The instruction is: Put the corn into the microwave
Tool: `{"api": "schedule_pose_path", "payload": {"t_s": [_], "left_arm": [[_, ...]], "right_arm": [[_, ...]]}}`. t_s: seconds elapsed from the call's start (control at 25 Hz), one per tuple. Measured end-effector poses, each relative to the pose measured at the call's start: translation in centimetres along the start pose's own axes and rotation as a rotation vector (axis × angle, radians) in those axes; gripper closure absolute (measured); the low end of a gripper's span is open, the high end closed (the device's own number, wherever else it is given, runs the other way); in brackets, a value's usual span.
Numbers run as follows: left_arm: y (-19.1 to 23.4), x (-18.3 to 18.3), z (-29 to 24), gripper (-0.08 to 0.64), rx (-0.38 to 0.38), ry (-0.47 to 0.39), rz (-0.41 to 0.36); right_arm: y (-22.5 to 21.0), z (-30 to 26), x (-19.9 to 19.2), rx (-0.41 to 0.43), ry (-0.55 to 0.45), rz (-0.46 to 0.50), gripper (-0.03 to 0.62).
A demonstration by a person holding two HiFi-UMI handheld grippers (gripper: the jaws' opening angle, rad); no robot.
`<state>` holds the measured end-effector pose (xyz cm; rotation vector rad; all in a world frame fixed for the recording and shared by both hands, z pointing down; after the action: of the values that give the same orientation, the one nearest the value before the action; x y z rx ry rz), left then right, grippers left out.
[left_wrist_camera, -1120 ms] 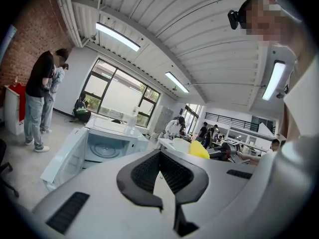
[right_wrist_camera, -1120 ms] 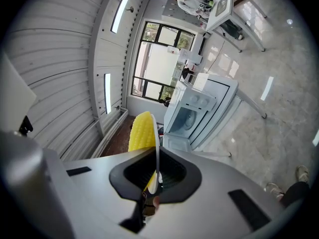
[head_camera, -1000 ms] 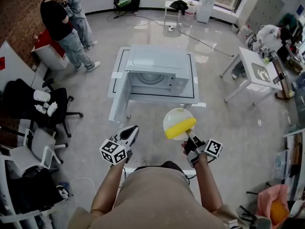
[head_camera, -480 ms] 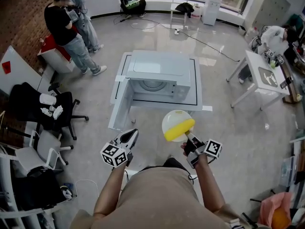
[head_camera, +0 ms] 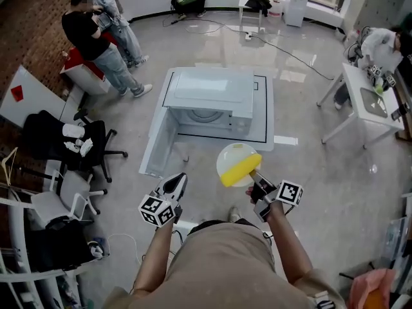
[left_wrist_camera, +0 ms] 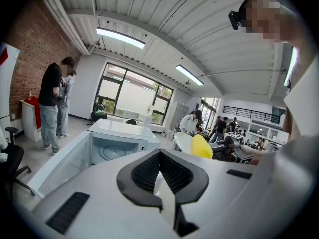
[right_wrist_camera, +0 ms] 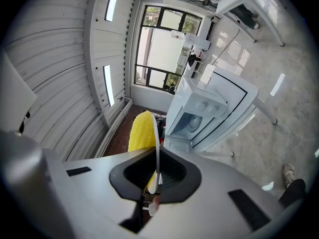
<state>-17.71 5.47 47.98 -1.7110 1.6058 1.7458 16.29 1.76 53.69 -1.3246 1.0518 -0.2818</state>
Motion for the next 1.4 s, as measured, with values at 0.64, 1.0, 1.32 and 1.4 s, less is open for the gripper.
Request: {"api": "schedule_pose_path", "payload": {"t_s": [0.64,1.0,1.32,1.4], "left_arm": [[1.8,-0.5,-2.3,0.56,0.077,0.008,-0.023],[7.7,3.5,-7.6,0.56,0.063,0.01,-0.043],[13.5,6.1,-11.6,0.56,0.024,0.055,-0.056],[14.9,6.5,-12.4,0.56,0.02,0.07,-0.053]], "right_arm": [[-5.2,-2.6,1.7,-0.05,0.053,-0.008,0.577],[-4.7,-9.2,2.2,-0.049,0.018,0.003,0.575],[-4.7,-15.8,1.3,-0.085,0.013,-0.045,0.577],[-5.1,-17.1,0.8,-0.115,0.023,-0.037,0.577]]}}
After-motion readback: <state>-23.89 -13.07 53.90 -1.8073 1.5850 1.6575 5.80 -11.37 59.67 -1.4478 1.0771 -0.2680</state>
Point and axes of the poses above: the fingertips, and each gripper's own axes: z backward along the fingers, y to its left, x out of its top, the point moved 8 cm from there along z, backward along the fingers, and after that the axes turned 15 degrees about z, right-handed, at the moved point
